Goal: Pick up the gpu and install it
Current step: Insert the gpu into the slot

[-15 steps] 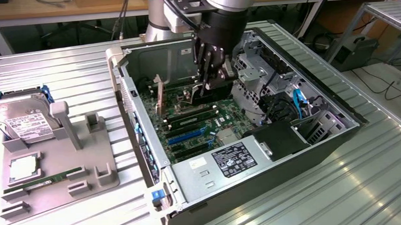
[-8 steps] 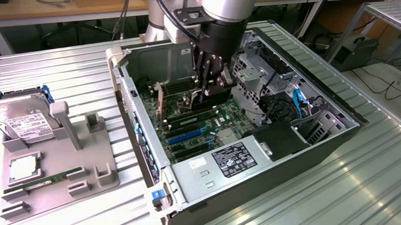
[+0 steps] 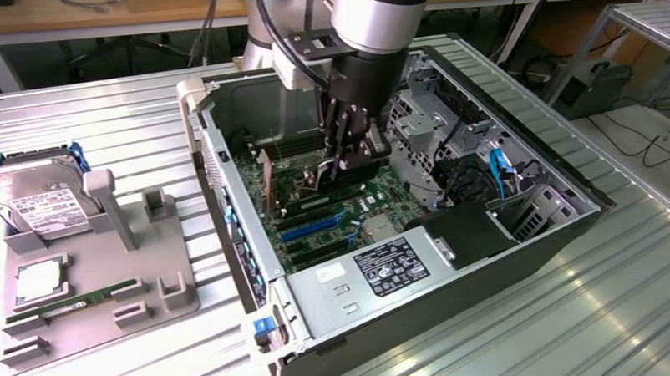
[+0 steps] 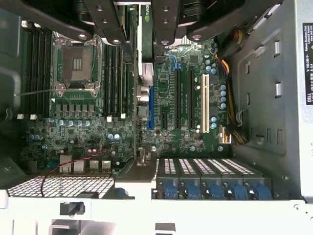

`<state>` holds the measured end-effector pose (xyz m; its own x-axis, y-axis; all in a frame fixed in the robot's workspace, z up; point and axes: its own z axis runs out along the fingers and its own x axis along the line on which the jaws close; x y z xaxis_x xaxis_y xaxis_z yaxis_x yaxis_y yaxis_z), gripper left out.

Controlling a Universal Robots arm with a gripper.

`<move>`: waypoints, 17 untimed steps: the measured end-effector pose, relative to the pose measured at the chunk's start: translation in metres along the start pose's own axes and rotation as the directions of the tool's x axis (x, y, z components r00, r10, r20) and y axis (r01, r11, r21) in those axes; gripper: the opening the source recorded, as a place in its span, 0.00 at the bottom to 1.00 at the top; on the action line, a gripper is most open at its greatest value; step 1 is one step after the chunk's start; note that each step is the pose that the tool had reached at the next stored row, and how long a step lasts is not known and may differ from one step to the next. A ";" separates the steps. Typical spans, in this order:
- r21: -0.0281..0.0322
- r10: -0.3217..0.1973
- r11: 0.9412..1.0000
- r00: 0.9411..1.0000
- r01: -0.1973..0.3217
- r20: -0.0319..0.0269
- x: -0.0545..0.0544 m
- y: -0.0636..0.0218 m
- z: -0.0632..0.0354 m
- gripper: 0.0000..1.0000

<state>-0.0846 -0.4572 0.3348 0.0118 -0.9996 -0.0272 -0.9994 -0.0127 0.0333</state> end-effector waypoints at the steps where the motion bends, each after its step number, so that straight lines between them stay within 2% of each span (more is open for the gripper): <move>1: 0.000 -0.003 1.000 1.000 0.003 0.000 0.000 0.0004 0.0027 0.26; 14: 0.000 -0.016 1.000 1.000 0.016 0.000 0.001 0.0073 0.0289 0.26; 17: 0.000 -0.016 1.000 1.000 0.016 0.000 0.001 0.0078 0.0303 0.26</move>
<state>-0.0934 -0.4574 0.3047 0.0281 -0.9992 -0.0279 -0.9990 -0.0291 0.0333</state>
